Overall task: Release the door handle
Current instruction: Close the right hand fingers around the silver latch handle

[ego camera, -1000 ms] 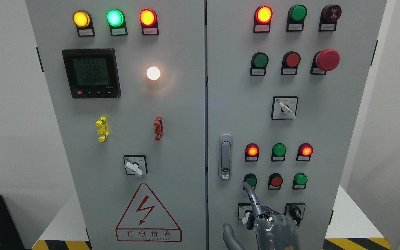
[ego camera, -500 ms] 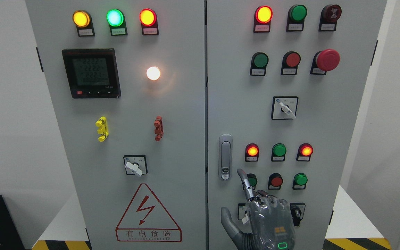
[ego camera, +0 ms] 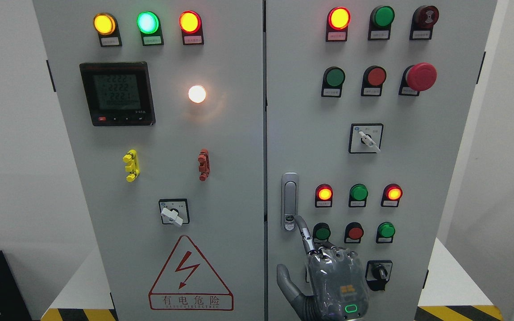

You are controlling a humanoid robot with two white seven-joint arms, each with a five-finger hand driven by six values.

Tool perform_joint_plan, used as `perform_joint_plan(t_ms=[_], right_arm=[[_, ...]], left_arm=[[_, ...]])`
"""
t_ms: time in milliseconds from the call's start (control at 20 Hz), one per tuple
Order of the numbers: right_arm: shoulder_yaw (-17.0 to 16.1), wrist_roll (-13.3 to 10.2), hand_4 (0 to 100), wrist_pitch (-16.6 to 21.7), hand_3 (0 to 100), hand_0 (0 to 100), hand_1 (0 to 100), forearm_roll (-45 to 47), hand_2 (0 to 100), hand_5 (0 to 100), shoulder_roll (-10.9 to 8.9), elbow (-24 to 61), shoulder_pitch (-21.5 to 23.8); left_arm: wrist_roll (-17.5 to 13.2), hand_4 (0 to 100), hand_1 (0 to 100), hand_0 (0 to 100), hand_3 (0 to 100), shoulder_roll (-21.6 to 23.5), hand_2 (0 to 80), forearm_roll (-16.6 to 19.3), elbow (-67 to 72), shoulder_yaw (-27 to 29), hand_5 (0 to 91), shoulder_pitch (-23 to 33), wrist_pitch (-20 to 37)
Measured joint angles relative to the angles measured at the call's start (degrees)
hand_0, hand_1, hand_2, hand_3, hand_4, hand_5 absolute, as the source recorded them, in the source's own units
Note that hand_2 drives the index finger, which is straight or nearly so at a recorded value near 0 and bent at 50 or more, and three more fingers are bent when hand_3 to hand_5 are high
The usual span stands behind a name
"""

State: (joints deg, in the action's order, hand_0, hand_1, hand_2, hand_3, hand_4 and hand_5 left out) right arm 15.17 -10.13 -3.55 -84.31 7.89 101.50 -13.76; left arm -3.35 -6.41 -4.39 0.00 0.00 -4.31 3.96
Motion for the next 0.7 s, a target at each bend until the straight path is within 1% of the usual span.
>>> perform_joint_plan(t_ms=[700], right_arm=[[0.5, 0.1, 87, -1.1, 92, 48, 29, -1.3, 0, 93, 0.01, -2.3, -1.3]], left_arm=[[0.0, 1, 0, 0, 10, 0.0, 2.3, 0.0, 0.0, 0.0, 0.0, 0.0, 0.0]])
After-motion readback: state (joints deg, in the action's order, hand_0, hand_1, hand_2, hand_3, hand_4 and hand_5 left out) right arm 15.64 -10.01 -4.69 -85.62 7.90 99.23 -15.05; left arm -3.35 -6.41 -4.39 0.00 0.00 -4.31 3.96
